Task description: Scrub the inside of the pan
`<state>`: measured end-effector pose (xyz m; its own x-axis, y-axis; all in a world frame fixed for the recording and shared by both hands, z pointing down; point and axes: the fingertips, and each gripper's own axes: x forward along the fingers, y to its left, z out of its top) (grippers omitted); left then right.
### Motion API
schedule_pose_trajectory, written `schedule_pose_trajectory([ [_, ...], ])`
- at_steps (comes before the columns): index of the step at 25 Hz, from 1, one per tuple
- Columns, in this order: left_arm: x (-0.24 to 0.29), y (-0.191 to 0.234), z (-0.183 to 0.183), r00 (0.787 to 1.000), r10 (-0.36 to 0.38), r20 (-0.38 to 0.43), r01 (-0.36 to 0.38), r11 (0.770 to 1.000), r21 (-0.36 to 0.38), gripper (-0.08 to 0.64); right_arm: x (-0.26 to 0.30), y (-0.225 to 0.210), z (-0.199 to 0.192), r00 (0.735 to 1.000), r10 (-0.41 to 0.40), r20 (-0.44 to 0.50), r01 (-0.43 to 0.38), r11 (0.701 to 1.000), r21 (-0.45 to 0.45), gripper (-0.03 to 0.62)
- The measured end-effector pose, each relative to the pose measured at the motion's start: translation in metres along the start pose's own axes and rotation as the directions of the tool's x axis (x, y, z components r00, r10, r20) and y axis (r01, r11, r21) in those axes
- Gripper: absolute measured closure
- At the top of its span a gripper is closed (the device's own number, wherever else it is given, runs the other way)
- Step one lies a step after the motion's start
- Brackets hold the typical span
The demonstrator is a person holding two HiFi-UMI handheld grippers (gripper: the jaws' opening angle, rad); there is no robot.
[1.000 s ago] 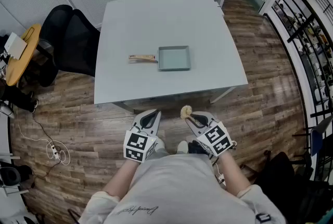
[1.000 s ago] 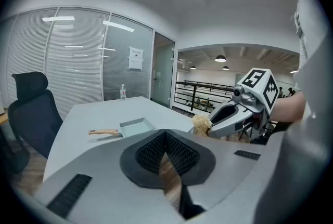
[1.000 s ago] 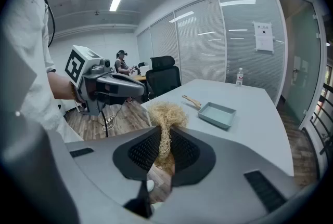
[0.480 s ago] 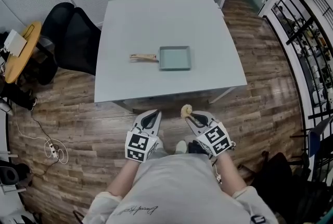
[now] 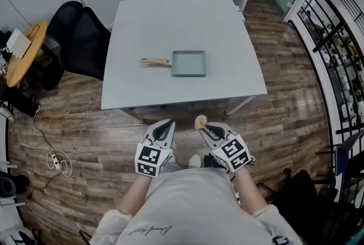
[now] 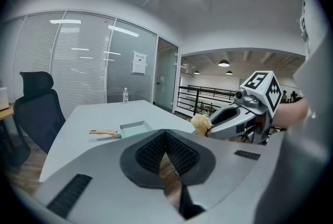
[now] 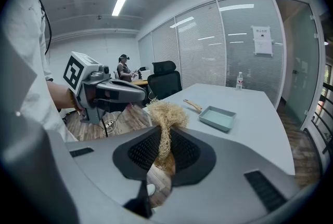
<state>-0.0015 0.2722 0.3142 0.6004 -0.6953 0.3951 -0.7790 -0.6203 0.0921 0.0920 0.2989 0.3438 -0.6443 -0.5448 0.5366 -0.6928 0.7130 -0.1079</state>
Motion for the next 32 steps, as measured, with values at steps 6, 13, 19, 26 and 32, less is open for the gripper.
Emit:
schedule_pose_trajectory([
  [6, -0.002, -0.017, -0.002, 1.0, 0.021, 0.002, -0.021, 1.0, 0.0, 0.549, -0.01, 0.001, -0.01, 0.999, 0.034, 0.003, -0.034, 0.999, -0.012, 0.525],
  [13, -0.005, -0.024, -0.009, 0.999, 0.05, -0.002, -0.05, 0.999, -0.01, 0.549, -0.011, -0.002, -0.019, 0.999, 0.051, 0.003, -0.051, 0.999, -0.011, 0.525],
  [19, 0.002, -0.017, -0.01, 0.998, 0.056, -0.005, -0.056, 0.998, -0.019, 0.549, -0.003, -0.006, -0.018, 0.998, 0.061, -0.004, -0.061, 0.998, -0.016, 0.525],
  [26, 0.031, 0.001, -0.003, 1.0, 0.015, -0.004, -0.015, 1.0, -0.013, 0.549, 0.016, -0.026, -0.009, 0.999, 0.042, -0.016, -0.042, 0.999, -0.01, 0.525],
  [32, 0.061, 0.033, 0.004, 1.0, -0.018, -0.019, 0.018, 1.0, -0.003, 0.549, 0.046, -0.049, 0.005, 0.999, 0.025, -0.029, -0.025, 1.0, 0.005, 0.525],
])
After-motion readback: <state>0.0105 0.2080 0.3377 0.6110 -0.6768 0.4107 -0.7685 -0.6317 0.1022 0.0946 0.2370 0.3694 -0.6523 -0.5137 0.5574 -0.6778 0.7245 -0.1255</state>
